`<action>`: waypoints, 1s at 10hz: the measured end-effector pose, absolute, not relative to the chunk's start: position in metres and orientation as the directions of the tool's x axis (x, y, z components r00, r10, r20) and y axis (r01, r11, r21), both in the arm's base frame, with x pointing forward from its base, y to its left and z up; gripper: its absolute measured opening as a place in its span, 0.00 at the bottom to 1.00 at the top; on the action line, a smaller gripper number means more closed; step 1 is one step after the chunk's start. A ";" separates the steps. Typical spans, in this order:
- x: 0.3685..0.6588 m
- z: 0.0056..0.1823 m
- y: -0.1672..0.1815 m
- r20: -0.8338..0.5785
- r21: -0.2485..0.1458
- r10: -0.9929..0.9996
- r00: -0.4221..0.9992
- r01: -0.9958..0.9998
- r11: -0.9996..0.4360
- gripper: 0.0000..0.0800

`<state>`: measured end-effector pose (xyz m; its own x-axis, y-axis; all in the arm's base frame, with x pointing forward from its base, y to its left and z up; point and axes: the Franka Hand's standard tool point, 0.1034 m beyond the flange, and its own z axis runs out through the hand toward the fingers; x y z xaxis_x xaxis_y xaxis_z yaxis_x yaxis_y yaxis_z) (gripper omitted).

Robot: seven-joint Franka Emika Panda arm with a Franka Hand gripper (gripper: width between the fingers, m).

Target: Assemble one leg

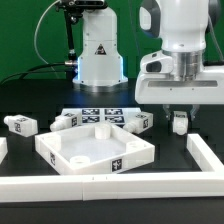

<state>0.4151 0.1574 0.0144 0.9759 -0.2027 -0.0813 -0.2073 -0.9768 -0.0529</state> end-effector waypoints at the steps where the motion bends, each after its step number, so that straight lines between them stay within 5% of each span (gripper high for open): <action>1: 0.415 0.014 0.158 -0.081 -0.053 -0.201 0.976 -0.206 -0.977 0.35; 2: 0.415 0.014 0.158 -0.081 -0.053 -0.199 0.977 -0.204 -0.978 0.35; 3: 0.417 0.017 0.154 -0.087 -0.054 -0.140 0.986 -0.145 -0.988 0.47; 5: 0.436 0.050 0.128 -0.105 -0.056 -0.074 0.992 -0.080 -0.995 0.76; 7: 0.463 0.084 0.103 -0.117 -0.081 0.079 0.990 0.069 -0.994 0.80; 10: 0.465 0.084 0.109 -0.115 -0.085 0.096 0.989 0.086 -0.993 0.81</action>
Offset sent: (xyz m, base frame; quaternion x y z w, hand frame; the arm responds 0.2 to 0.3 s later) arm 0.0194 -0.0335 0.0351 0.0010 -0.0326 -0.1182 0.9924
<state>0.4646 0.1091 0.0835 0.9887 0.0955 -0.1152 0.0860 -0.9926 -0.0852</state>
